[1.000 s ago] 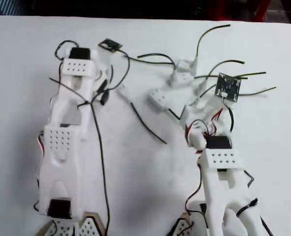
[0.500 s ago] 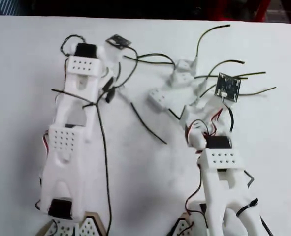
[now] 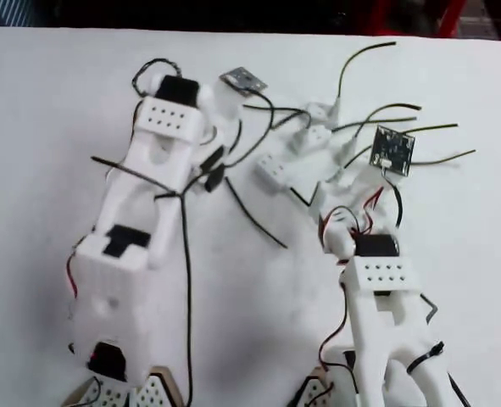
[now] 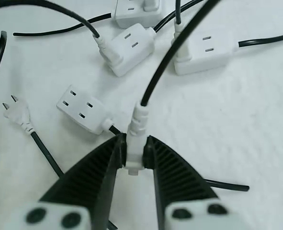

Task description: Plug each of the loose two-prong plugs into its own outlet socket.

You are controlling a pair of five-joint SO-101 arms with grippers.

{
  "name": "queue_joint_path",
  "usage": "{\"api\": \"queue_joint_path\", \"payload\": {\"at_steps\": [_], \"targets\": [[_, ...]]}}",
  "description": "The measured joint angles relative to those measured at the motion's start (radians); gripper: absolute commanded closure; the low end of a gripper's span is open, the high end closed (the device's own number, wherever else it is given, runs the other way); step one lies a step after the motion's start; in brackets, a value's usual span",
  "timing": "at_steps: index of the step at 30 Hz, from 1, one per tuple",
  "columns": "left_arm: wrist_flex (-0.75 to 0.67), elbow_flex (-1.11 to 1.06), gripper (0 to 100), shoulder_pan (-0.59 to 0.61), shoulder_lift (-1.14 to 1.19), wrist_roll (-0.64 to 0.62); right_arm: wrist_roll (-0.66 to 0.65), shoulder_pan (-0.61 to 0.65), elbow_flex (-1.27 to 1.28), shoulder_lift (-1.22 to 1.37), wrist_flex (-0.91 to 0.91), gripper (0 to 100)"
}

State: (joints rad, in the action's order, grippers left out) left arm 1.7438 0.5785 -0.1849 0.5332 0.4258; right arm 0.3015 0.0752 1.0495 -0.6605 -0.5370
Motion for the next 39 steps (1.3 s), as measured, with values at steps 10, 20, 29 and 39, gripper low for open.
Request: {"api": "queue_joint_path", "payload": {"at_steps": [10,20,29,39], "targets": [[-0.396,-0.643,97,-0.003,-0.262,0.0,0.0,0.0,0.0,0.0,0.0,98.1],[-0.717,-0.99,86,-0.041,-0.331,0.0,0.0,0.0,0.0,0.0,0.0,98.1],[-0.7,-0.987,78,-0.066,-0.334,-0.028,0.0,0.0,0.0,0.0,0.0,98.1],[-0.532,-0.85,78,-0.066,-0.334,-0.034,0.0,0.0,0.0,0.0,0.0,98.1]]}}
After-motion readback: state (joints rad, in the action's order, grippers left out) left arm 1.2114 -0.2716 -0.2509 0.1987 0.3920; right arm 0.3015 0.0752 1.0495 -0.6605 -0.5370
